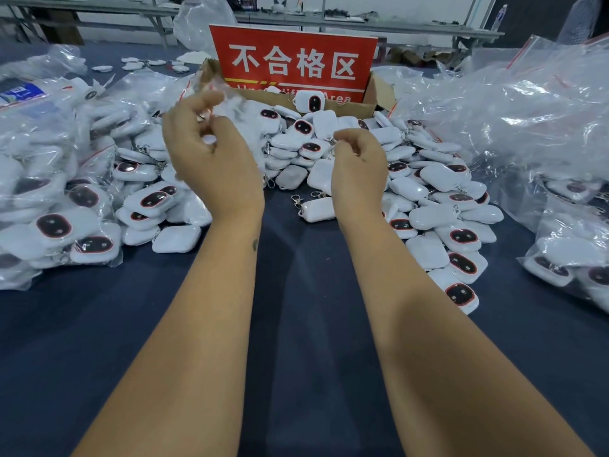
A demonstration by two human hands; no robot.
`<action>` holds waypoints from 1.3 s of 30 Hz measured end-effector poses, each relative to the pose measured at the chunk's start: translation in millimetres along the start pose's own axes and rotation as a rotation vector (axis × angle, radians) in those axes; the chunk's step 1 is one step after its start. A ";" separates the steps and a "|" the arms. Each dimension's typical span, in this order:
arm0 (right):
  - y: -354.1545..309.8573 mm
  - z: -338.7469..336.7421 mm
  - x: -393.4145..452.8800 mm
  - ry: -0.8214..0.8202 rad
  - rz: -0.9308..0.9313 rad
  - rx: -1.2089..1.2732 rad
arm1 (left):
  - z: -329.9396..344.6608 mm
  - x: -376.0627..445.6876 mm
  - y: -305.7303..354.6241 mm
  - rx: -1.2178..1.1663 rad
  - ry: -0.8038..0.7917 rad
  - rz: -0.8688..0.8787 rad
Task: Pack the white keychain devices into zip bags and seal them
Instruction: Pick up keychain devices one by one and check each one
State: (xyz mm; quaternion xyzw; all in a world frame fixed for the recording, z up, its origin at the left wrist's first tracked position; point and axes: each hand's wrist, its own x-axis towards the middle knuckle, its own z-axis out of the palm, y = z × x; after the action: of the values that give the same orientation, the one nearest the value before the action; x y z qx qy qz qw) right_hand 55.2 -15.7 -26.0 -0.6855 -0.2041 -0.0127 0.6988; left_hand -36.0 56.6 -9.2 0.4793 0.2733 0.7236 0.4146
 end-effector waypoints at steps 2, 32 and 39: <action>2.1 -2.9 1.8 -0.004 0.003 -0.103 | 1.6 -1.3 4.7 -0.010 -0.004 0.098; 0.1 -0.1 -0.3 -0.158 -0.114 -0.150 | 9.7 -10.1 -30.9 0.371 -0.547 -0.394; -2.2 0.7 -2.1 -0.230 0.008 0.053 | 11.1 -14.8 -22.3 0.208 -0.656 -0.528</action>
State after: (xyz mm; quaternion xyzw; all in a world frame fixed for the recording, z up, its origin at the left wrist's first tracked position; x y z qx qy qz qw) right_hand 52.4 -15.8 -24.6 -0.6644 -0.2803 0.0743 0.6888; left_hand -15.3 55.1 -29.5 0.6368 0.3118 0.3709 0.5998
